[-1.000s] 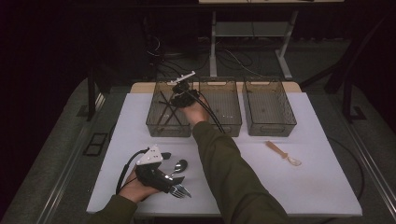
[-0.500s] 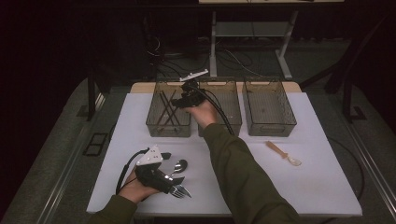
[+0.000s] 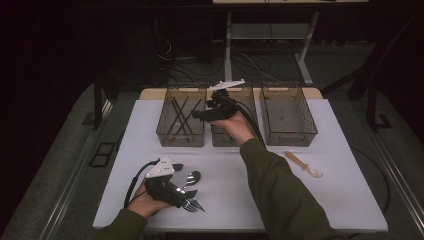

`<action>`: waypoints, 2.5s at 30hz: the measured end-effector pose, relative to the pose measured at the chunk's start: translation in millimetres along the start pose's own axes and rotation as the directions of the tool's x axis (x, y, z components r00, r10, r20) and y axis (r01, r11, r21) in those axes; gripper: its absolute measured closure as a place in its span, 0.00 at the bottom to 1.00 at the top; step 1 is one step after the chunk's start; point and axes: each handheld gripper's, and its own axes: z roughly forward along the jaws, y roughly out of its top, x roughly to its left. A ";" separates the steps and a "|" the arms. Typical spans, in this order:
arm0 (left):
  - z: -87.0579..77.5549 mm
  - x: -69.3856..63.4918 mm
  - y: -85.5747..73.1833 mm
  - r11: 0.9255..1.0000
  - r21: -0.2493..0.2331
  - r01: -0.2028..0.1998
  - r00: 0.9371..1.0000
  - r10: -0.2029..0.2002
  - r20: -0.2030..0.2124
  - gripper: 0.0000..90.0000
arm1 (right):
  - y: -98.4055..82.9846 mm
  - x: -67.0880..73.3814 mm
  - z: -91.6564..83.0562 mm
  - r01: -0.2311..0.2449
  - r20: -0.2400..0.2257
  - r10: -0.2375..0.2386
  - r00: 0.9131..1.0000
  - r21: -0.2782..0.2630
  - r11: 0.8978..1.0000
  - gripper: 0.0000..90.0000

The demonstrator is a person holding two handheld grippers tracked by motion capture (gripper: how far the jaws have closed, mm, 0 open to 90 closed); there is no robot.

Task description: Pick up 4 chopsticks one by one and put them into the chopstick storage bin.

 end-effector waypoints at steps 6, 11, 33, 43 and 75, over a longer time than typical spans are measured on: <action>-0.6 0.8 -0.5 1.000 0.014 -0.010 1.000 0.010 0.001 0.00 | -9.9 -1.9 -19.0 -0.008 0.001 0.008 1.000 -0.020 1.000 0.19; -0.2 0.8 -1.1 1.000 0.007 -0.007 1.000 0.007 -0.003 0.00 | -21.6 -1.4 -31.5 0.035 0.025 -0.034 0.999 -0.019 0.999 0.16; -1.0 1.4 -2.3 1.000 0.010 0.006 1.000 -0.006 -0.007 0.00 | -84.7 -10.4 -89.1 0.087 0.069 -0.087 0.994 0.001 0.996 0.16; -1.8 1.8 -2.8 1.000 0.007 0.012 1.000 -0.012 -0.022 0.00 | -122.5 -16.9 -116.0 0.066 0.084 -0.065 0.994 -0.003 0.998 0.16; -5.0 -0.5 -1.0 1.000 0.008 0.004 0.999 -0.003 -0.038 0.00 | -203.2 -40.7 -201.8 0.015 0.125 -0.015 0.992 0.002 1.000 0.16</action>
